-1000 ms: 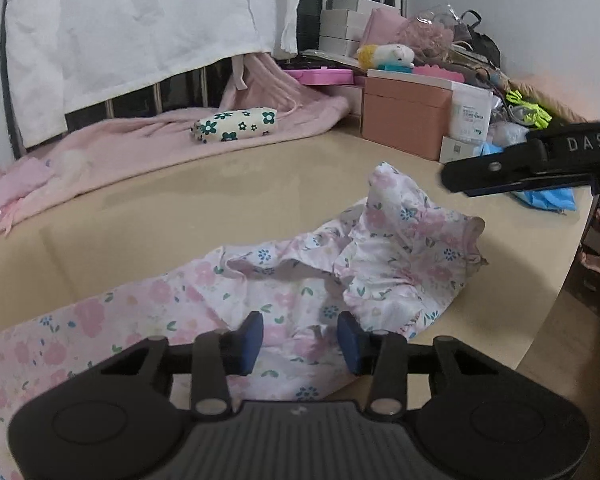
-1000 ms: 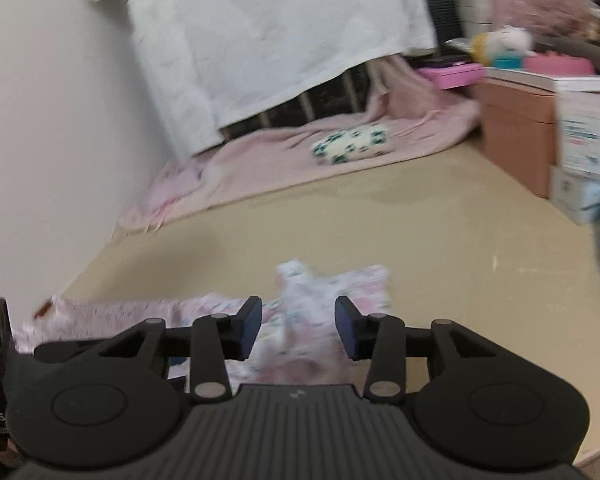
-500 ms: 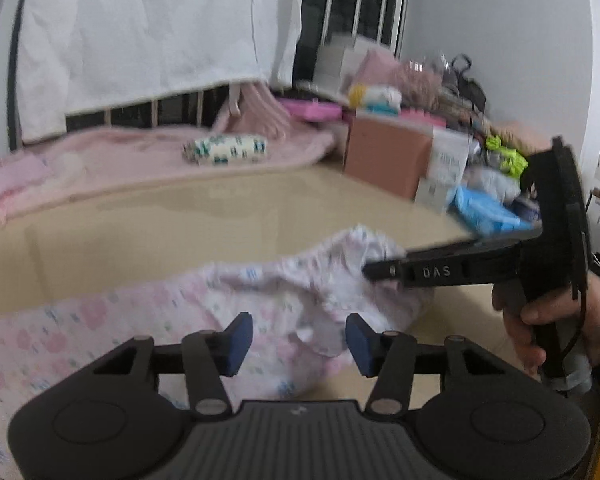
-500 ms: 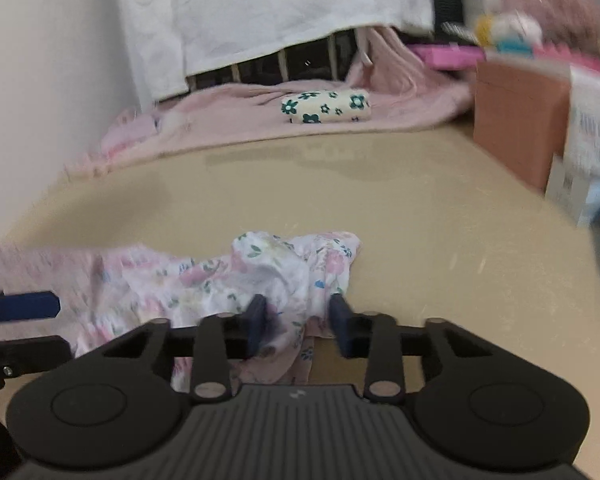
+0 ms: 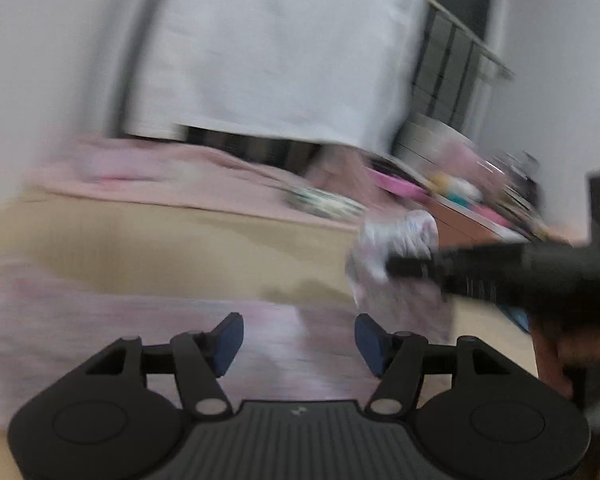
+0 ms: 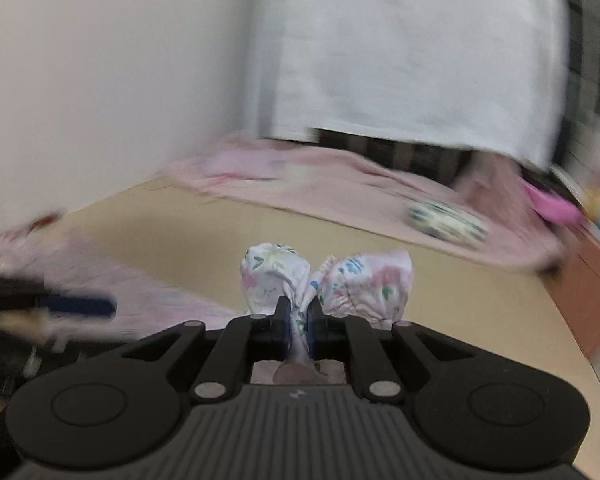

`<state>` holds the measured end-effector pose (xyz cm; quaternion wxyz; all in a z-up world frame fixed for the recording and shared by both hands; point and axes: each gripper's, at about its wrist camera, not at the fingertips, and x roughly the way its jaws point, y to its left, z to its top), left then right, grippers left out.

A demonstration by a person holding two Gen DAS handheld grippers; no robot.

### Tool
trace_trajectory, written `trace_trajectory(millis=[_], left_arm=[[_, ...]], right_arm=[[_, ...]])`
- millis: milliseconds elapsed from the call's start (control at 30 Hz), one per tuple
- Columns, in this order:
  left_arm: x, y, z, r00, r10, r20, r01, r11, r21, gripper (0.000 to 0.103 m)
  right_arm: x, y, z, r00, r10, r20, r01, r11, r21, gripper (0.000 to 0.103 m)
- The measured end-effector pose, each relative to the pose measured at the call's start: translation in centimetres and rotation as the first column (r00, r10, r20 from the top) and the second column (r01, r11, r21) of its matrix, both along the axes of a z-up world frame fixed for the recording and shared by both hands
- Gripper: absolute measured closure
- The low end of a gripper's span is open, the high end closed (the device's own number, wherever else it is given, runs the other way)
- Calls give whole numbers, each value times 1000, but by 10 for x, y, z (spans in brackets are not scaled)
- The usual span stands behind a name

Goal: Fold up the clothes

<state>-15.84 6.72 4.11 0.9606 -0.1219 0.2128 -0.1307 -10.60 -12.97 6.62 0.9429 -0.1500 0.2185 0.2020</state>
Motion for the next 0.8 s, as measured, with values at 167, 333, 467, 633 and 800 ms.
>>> trace_trajectory(millis=[167,333,467,633,800], left_arm=[[-13,64,1,988,140,-68,-148,980,-132,42],[16,48,3,995,55,-86,-64,992,-108,31],[40,33,5,995,-19,-98,11,996,-84,31],[66,13,4,987,-104,-122,98,994,-58,31],[70,1,-10,977,-129,-170,118,990,-75,31]], right_arm=[[-1,96,-41,997,67,-29,-70,987,-142,95],[-14,106,-48,990,142,1,-140,980,-141,93],[-29,85,-36,979,203,-3,-202,973,-112,46],[-63,19,-4,976,218,-6,-218,976,23,44],[-52,-4,-21,980,201,-14,-201,979,-24,42]])
